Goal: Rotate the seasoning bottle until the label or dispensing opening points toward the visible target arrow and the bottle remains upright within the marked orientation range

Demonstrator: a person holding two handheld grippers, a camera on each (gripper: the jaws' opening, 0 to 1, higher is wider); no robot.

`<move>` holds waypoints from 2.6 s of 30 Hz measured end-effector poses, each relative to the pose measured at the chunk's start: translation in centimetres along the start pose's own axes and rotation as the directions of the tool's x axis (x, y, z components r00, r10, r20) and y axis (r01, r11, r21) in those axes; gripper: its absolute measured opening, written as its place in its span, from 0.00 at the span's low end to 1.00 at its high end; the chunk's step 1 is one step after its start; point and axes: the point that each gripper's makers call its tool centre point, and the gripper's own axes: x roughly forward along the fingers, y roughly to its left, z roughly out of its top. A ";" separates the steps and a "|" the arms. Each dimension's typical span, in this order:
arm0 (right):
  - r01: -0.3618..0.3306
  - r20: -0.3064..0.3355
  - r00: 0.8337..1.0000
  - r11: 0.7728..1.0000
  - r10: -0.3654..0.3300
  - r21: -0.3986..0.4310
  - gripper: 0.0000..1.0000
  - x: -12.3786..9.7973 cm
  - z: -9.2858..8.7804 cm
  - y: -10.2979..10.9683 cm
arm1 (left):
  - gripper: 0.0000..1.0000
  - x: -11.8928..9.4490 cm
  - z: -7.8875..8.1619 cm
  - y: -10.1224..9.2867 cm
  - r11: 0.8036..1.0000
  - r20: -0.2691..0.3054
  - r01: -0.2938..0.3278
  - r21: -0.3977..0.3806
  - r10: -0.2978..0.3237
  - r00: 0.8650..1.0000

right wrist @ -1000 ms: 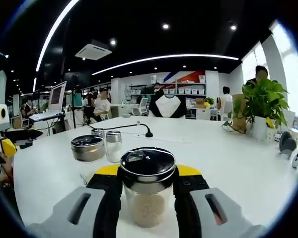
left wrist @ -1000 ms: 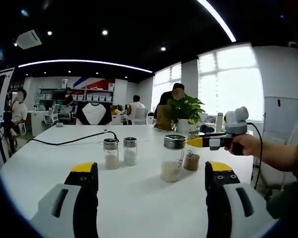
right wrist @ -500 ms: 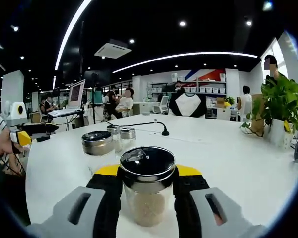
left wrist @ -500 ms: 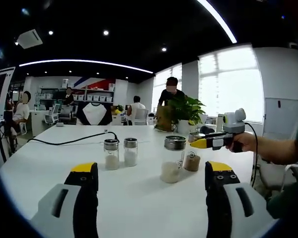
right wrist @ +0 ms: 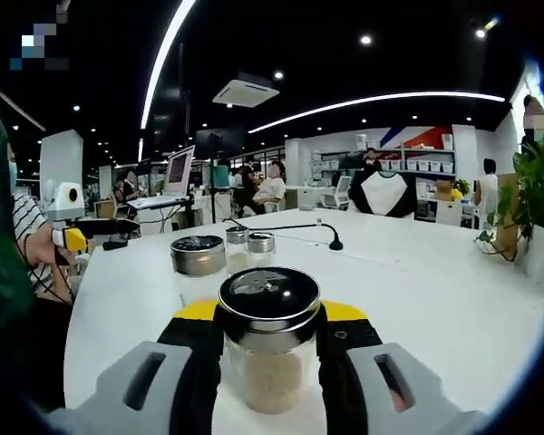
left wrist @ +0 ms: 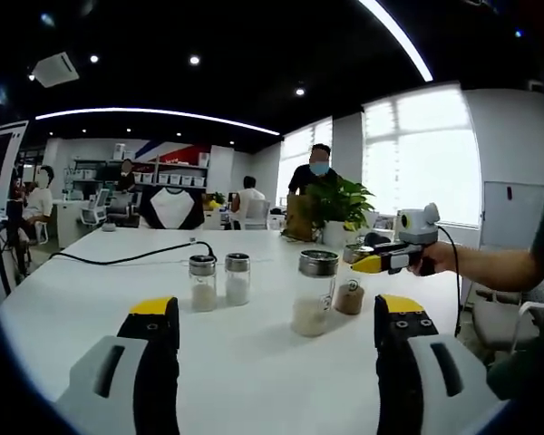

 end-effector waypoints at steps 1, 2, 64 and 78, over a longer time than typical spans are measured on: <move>-0.007 0.001 1.000 1.000 0.007 0.002 0.39 0.0 0.0 0.0 | 0.94 0.0 0.0 0.0 1.000 0.002 0.000 -0.003 0.000 1.000; -0.014 0.004 1.000 1.000 0.014 0.004 0.39 0.0 0.0 0.0 | 0.94 0.0 0.1 0.1 1.000 0.003 -0.001 -0.006 0.001 1.000; 0.638 0.067 0.755 0.754 -0.652 0.155 0.53 -0.8 0.8 -2.1 | 0.94 -0.5 -0.3 0.1 1.000 0.009 0.013 -0.028 -0.013 1.000; 0.691 0.015 0.718 0.716 -0.696 0.102 0.49 -0.3 0.1 -2.4 | 0.93 0.3 -0.5 -0.7 0.999 -0.003 0.037 -0.032 -0.037 0.999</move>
